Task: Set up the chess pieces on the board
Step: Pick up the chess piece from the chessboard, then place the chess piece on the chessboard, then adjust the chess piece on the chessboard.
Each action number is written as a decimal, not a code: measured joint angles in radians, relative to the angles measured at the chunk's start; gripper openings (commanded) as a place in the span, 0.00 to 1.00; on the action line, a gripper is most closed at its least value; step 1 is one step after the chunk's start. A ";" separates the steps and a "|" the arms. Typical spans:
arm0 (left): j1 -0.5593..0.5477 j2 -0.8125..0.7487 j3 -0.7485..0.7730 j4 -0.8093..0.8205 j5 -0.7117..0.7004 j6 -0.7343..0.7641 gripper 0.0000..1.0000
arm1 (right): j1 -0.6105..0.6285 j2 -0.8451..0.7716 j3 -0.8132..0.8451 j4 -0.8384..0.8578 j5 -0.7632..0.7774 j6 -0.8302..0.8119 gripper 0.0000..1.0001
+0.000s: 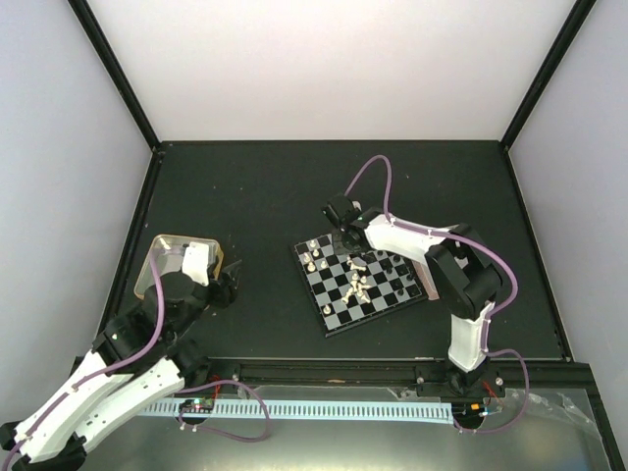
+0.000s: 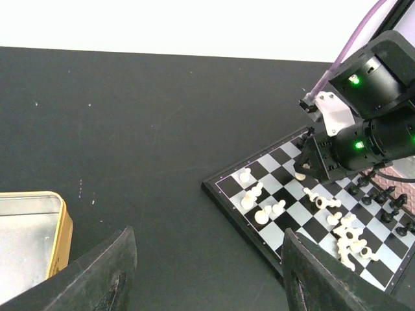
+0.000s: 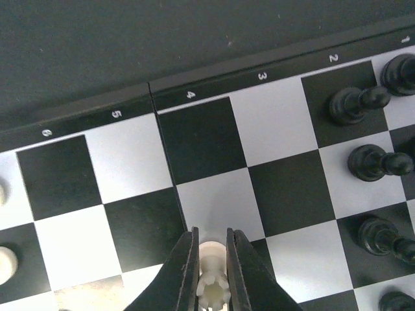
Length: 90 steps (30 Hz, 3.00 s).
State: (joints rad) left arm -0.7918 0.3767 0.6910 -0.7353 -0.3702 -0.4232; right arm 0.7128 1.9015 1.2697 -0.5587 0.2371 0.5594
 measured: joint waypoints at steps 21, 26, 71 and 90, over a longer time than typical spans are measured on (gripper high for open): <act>0.000 -0.032 -0.002 -0.015 -0.001 -0.005 0.63 | 0.183 0.140 0.373 -0.066 0.000 -0.043 0.10; 0.000 -0.030 -0.002 -0.019 -0.002 -0.008 0.63 | 0.192 0.219 0.397 -0.097 -0.004 -0.055 0.11; 0.000 -0.010 -0.005 -0.022 -0.003 -0.018 0.65 | 0.190 0.045 0.338 -0.133 0.009 -0.029 0.35; 0.000 0.017 -0.006 -0.020 0.004 -0.018 0.66 | 0.122 -0.231 -0.137 -0.040 -0.018 0.046 0.39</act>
State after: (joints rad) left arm -0.7918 0.3935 0.6846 -0.7555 -0.3660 -0.4408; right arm 0.8345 1.6703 1.1324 -0.5991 0.2188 0.6052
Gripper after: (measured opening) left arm 0.656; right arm 0.431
